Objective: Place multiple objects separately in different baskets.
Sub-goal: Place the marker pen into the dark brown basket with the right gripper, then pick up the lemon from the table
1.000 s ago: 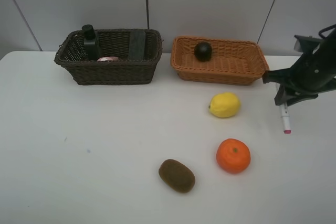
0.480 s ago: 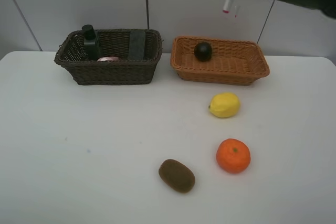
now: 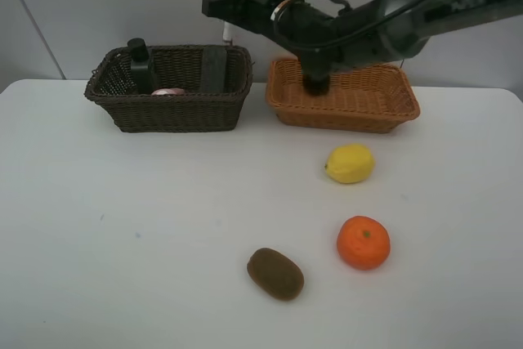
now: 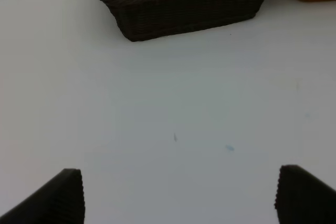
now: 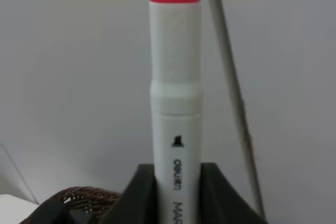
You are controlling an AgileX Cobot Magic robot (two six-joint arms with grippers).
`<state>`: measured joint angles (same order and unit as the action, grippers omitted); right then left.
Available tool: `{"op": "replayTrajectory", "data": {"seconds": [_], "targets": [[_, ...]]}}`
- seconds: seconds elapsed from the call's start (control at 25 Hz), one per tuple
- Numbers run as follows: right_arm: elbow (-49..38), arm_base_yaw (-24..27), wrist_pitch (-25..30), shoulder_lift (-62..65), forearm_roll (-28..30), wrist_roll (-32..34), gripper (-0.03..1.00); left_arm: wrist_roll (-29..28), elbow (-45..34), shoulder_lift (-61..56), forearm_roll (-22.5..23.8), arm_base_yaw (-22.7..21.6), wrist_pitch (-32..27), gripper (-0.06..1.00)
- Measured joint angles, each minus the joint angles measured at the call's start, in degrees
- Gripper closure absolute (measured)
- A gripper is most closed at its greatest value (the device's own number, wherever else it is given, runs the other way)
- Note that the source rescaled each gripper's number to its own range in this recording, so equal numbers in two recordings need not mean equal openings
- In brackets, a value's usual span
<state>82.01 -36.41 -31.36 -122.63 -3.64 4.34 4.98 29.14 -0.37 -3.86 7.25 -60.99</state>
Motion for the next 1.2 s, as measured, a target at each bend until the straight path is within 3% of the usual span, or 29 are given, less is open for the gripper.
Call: {"op": "replayTrajectory", "data": {"seconds": [0.2, 0.28, 0.4, 0.52, 0.68, 0.84, 1.2], "targets": [[9.33, -0.09, 10.35, -7.55, -0.06, 1.04, 0.93, 0.0, 0.0, 0.0, 0.0, 0.0, 0.0, 0.01], [11.94, -0.03, 14.86, -9.44, -0.06, 1.23, 0.72, 0.0, 0.0, 0.0, 0.0, 0.0, 0.0, 0.01], [13.36, -0.03, 19.06, -10.48, -0.06, 1.34, 0.19, 0.0, 0.0, 0.0, 0.0, 0.0, 0.0, 0.01], [13.71, -0.03, 22.39, -10.45, 0.0, 1.34, 0.02, 0.0, 0.0, 0.0, 0.0, 0.0, 0.0, 0.01], [13.71, -0.03, 30.14, -7.92, 0.0, 1.27, -0.01, 0.0, 0.0, 0.0, 0.05, 0.0, 0.0, 0.01], [13.71, 0.04, 43.75, 0.03, 0.21, 0.28, -0.01, 0.0, 0.0, 0.0, 0.1, 0.0, 0.0, 0.01], [14.35, 7.35, 92.38, 12.56, 1.88, 0.76, -0.01, 0.0, 0.0, 0.0, 0.1, 0.0, 0.0, 0.01]]}}
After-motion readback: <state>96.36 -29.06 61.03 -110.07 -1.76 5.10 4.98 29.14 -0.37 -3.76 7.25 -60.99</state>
